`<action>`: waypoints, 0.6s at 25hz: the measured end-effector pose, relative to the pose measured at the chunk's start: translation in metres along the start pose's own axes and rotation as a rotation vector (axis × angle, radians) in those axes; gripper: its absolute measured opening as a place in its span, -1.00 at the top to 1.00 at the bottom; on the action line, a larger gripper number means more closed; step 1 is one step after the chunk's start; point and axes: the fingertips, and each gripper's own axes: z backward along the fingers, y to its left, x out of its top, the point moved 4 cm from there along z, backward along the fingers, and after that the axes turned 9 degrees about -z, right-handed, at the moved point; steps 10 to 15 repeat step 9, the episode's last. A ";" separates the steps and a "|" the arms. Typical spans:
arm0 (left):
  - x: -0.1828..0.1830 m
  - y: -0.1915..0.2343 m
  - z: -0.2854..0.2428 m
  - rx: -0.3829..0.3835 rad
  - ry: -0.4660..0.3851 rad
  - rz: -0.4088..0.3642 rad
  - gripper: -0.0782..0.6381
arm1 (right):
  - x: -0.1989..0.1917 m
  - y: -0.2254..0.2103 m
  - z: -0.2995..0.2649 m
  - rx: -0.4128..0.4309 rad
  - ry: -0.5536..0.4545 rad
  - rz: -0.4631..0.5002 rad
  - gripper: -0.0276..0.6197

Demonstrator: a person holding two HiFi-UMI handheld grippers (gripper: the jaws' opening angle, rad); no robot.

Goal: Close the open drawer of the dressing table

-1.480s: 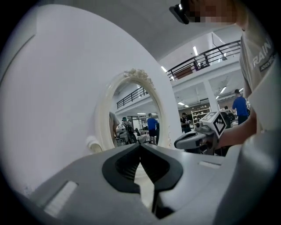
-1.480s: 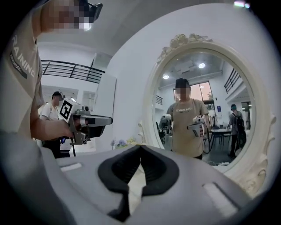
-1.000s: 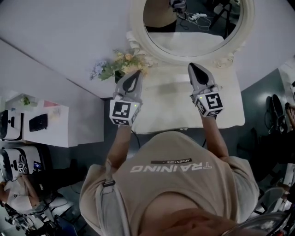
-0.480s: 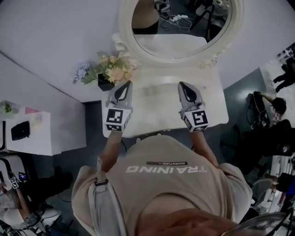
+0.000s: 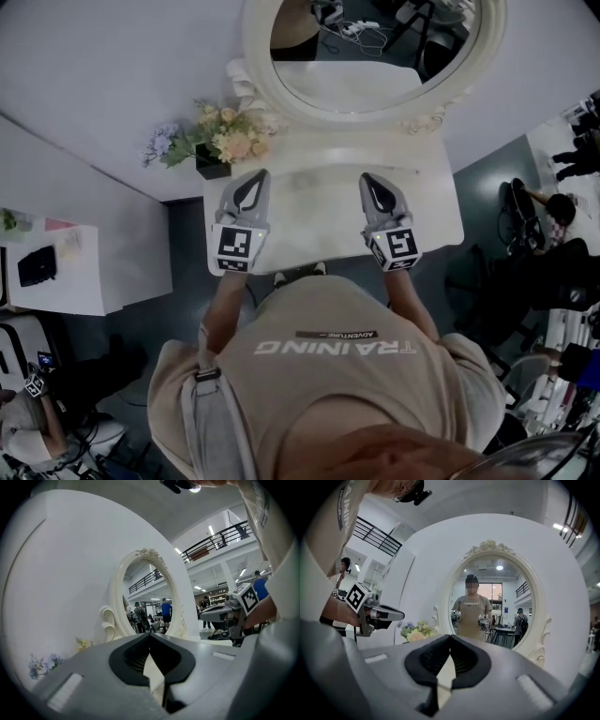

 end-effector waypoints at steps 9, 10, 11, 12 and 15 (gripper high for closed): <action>-0.020 0.012 -0.004 -0.006 -0.014 0.085 0.79 | -0.008 0.008 -0.011 -0.047 -0.014 0.013 0.90; -0.020 0.012 -0.004 -0.006 -0.014 0.085 0.79 | -0.008 0.008 -0.011 -0.047 -0.014 0.013 0.90; -0.020 0.012 -0.004 -0.006 -0.014 0.085 0.79 | -0.008 0.008 -0.011 -0.047 -0.014 0.013 0.90; -0.020 0.012 -0.004 -0.006 -0.014 0.085 0.79 | -0.008 0.008 -0.011 -0.047 -0.014 0.013 0.90; -0.020 0.012 -0.004 -0.006 -0.014 0.085 0.79 | -0.008 0.008 -0.011 -0.047 -0.014 0.013 0.90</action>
